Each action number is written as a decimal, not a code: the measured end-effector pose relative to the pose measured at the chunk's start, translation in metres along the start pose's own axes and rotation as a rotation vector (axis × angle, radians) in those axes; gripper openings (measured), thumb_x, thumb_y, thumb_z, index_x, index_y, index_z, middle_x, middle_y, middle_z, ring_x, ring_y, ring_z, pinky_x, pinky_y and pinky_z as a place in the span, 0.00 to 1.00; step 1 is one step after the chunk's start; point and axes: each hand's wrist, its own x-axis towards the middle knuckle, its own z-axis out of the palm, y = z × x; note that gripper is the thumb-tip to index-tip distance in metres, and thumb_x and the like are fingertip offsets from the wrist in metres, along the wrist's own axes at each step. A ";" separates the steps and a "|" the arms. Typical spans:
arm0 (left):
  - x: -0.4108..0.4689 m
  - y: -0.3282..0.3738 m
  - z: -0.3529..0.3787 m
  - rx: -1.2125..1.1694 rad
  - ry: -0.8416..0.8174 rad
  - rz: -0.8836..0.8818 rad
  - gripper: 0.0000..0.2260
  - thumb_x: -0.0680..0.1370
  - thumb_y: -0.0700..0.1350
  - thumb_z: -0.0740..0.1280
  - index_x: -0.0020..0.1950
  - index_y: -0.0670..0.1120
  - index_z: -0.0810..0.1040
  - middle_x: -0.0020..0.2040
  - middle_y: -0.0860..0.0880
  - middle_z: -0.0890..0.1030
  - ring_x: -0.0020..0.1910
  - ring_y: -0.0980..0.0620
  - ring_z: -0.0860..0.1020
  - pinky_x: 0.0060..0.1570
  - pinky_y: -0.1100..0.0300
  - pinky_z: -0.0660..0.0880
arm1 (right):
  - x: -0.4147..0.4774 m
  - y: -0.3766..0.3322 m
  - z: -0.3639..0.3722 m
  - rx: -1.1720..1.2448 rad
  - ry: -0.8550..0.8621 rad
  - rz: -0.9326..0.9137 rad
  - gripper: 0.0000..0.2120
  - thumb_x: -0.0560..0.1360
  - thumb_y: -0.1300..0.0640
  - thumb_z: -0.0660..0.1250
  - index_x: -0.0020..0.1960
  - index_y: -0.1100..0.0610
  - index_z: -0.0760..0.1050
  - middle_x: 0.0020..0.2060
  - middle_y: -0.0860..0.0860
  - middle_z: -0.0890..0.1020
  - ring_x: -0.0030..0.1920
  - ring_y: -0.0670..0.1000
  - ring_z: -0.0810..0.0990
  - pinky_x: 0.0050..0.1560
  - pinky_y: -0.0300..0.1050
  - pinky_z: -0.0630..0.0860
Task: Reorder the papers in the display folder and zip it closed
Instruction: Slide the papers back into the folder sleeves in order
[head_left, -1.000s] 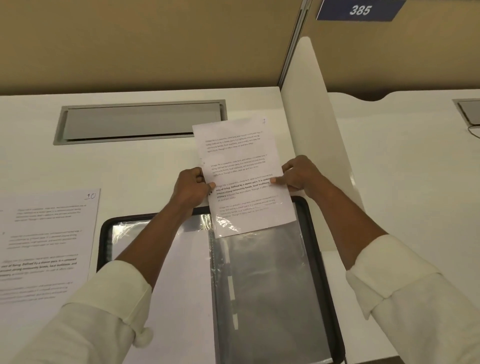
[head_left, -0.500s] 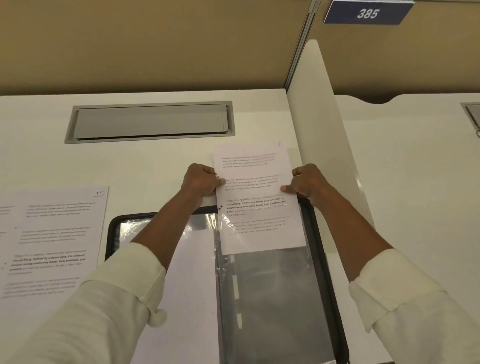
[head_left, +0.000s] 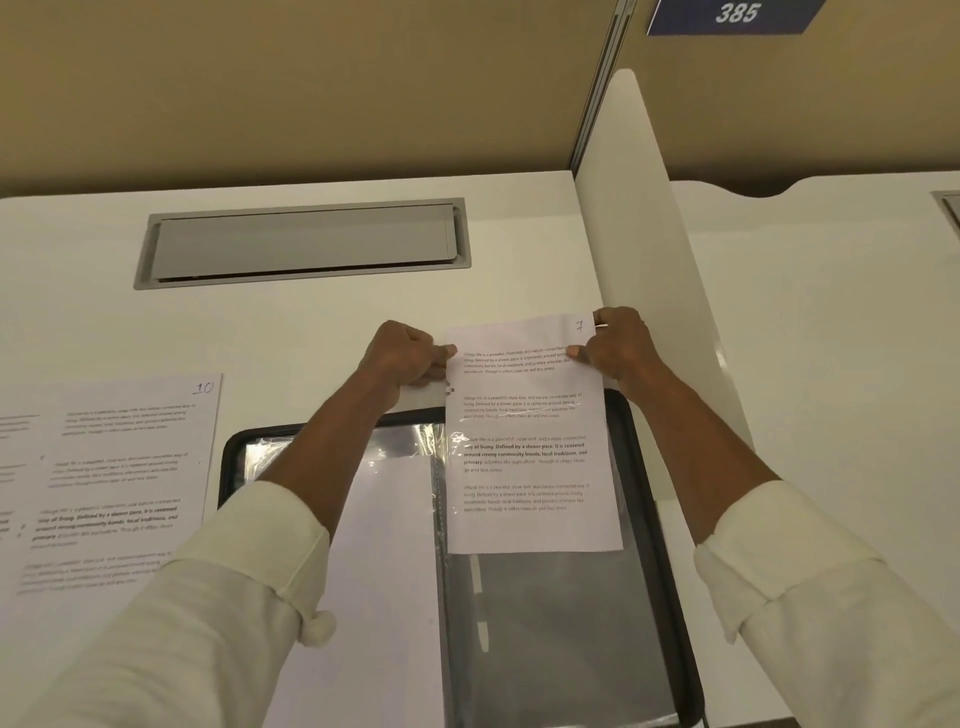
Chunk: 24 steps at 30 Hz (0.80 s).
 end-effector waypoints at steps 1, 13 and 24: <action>0.002 0.002 0.000 -0.014 0.000 0.005 0.13 0.74 0.39 0.81 0.47 0.44 0.76 0.45 0.39 0.86 0.37 0.47 0.86 0.41 0.55 0.82 | 0.001 0.000 -0.001 -0.016 -0.011 -0.005 0.17 0.71 0.65 0.81 0.58 0.61 0.82 0.53 0.56 0.85 0.52 0.57 0.84 0.54 0.49 0.81; 0.005 -0.007 0.019 0.152 -0.107 0.007 0.11 0.74 0.29 0.78 0.51 0.40 0.82 0.48 0.40 0.87 0.43 0.43 0.88 0.47 0.49 0.87 | -0.006 -0.004 -0.010 0.007 0.059 0.048 0.34 0.69 0.57 0.84 0.70 0.58 0.73 0.67 0.56 0.78 0.66 0.58 0.79 0.68 0.56 0.78; -0.009 -0.017 0.018 0.460 -0.068 0.102 0.16 0.68 0.36 0.83 0.50 0.46 0.82 0.51 0.46 0.86 0.53 0.45 0.84 0.53 0.52 0.81 | -0.015 -0.004 -0.011 0.009 0.059 -0.066 0.22 0.72 0.68 0.77 0.62 0.53 0.78 0.47 0.51 0.86 0.52 0.54 0.85 0.60 0.57 0.82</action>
